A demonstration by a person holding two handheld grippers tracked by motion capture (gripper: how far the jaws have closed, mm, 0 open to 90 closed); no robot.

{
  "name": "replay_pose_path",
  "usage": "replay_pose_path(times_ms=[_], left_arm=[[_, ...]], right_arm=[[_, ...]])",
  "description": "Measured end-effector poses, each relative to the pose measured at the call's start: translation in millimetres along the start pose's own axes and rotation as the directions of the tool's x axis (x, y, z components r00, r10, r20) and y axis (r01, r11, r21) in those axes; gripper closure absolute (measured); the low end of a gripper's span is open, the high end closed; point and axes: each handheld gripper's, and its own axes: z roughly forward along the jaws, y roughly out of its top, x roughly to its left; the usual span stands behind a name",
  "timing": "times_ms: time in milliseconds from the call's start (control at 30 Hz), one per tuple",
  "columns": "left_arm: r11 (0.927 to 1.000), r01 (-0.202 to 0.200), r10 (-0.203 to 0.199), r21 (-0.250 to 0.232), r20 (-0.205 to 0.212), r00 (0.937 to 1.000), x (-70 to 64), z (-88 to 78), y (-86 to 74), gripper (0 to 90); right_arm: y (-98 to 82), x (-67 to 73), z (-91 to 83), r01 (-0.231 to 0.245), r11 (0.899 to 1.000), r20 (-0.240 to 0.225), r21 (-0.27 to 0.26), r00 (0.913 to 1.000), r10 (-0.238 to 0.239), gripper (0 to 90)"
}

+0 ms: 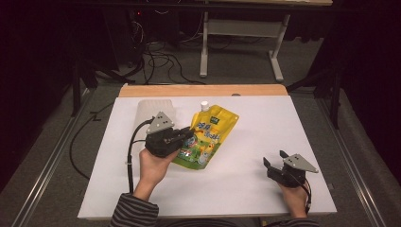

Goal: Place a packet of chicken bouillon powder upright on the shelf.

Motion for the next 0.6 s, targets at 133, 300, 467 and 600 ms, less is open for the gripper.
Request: replay_pose_path(times_ms=[133, 300, 467, 600], left_arm=[[0.9999, 0.006, -0.006, -0.012, -0.026, 0.9996, 3.4, -7.1, 1.7, 84.7], [0.9997, 0.005, -0.006, -0.023, -0.04, 0.9992, 7.1, -12.3, 1.8, 84.6], [0.9991, 0.015, -0.018, -0.041, -0.069, 0.9975, 15.1, -22.0, 2.5, 84.6], [0.9983, 0.02, -0.024, -0.054, -0.082, 0.9963, 19.0, -28.0, 1.5, 84.6]], right_arm=[[-0.1, -0.1, 0.0, -0.002, 1.0, 0.0, -0.003, 1.0, 0.002, 30.3], [0.1, 0.0, 0.1, 0.003, 1.0, -0.001, 0.002, 1.0, -0.003, 30.3], [0.0, -0.1, -0.1, -0.004, 1.0, 0.0, 0.003, 1.0, 0.004, 30.3], [0.1, 0.0, 0.4, 0.003, 1.0, 0.0, 0.003, 1.0, -0.003, 30.3]])
